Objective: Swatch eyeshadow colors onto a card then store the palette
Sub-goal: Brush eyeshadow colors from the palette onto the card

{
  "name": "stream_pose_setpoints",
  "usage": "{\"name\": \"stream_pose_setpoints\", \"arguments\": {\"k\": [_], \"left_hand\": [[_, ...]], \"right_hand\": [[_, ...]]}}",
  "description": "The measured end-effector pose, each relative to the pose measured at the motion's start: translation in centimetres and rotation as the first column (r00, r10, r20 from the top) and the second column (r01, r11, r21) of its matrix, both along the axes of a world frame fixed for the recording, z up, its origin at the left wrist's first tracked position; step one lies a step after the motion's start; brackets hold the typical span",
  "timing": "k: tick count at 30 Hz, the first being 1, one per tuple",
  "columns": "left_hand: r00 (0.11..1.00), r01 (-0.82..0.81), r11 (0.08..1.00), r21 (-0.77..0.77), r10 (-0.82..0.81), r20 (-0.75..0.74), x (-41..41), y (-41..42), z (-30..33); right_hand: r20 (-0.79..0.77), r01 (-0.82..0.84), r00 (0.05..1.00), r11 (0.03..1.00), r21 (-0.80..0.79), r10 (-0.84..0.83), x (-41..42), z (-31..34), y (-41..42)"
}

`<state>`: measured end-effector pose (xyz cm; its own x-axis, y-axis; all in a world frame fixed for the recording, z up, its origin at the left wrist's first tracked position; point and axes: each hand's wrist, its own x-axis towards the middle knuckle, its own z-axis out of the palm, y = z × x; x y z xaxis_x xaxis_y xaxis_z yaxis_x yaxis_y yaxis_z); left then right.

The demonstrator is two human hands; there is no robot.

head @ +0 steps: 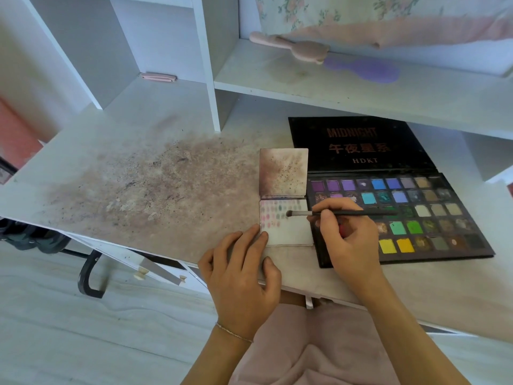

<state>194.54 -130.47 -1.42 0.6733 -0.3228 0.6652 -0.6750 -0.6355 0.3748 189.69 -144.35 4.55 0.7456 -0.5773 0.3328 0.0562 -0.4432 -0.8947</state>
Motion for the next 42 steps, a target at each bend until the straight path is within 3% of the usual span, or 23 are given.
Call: {"name": "stream_pose_setpoints", "arguments": {"k": [5, 11, 20, 32, 42], "left_hand": [[1.0, 0.0, 1.0, -0.019, 0.0, 0.013, 0.1, 0.0, -0.1], [1.0, -0.015, 0.999, -0.043, 0.016, 0.026, -0.1, -0.3, 0.0], [0.995, -0.049, 0.996, -0.068, 0.055, 0.086, 0.0, -0.5, -0.5], [0.994, -0.102, 0.991, -0.085, 0.106, 0.035, -0.4, -0.9, -0.2], [0.991, -0.126, 0.986, -0.112, 0.13, 0.027, -0.5, -1.1, -0.2]], "right_hand": [[0.098, 0.073, 0.992, 0.993, 0.097, -0.082, -0.8, 0.1, -0.6], [0.122, 0.08, 0.989, 0.996, 0.049, -0.085, -4.1, 0.9, -2.9], [-0.013, 0.21, 0.978, 0.978, -0.018, -0.21, -8.9, -0.2, -8.2], [-0.091, 0.195, 0.971, 0.952, -0.237, -0.221, -9.1, -0.7, -8.9], [-0.102, 0.194, 0.972, 0.967, -0.168, -0.212, -9.1, -0.5, -8.9]]}}
